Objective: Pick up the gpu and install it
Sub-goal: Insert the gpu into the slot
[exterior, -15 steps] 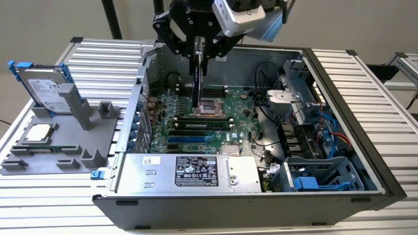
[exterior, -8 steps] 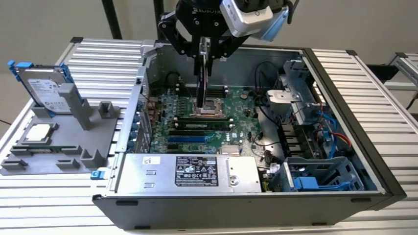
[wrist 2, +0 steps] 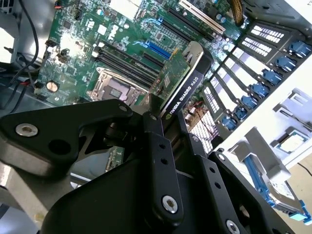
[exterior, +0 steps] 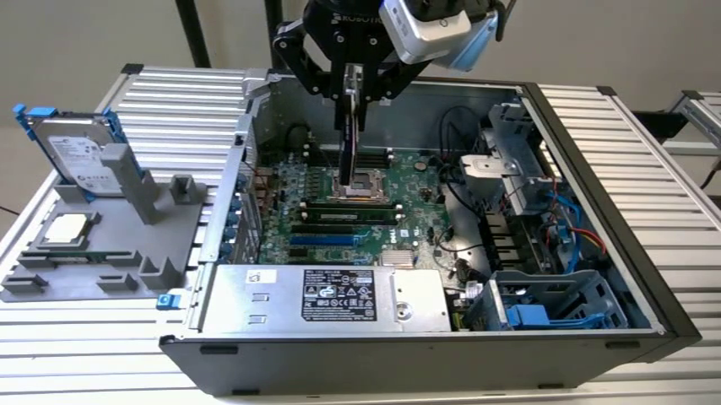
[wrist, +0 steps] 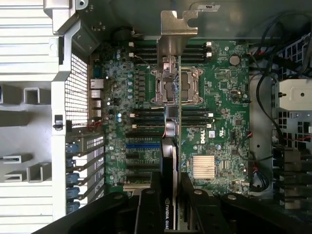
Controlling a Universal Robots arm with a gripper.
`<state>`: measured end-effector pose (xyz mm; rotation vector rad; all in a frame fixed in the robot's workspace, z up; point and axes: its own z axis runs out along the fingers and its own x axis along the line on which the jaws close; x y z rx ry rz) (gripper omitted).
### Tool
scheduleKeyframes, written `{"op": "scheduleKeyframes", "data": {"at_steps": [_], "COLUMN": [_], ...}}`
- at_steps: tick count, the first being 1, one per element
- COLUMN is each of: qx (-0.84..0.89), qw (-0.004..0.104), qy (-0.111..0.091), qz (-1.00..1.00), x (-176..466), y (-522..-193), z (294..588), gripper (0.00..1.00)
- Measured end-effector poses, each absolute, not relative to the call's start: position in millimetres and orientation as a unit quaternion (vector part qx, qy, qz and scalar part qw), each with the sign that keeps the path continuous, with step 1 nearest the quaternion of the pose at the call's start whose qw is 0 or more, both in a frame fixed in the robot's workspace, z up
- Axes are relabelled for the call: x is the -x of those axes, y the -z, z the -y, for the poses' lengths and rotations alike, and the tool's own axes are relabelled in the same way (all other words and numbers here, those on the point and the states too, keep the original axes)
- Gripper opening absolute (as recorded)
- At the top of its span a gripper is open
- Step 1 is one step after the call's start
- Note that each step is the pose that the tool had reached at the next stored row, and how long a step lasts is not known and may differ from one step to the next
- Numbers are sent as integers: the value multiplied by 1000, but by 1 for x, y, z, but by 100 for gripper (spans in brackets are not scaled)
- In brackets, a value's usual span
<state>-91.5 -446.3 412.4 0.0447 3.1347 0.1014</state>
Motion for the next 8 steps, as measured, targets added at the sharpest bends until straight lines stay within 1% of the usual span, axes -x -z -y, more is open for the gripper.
{"op": "scheduleKeyframes", "data": {"at_steps": [8], "qx": [-14], "qw": [2], "qy": [-32], "qz": [-999], "x": [91], "y": [-412], "z": [446], "gripper": [0]}}
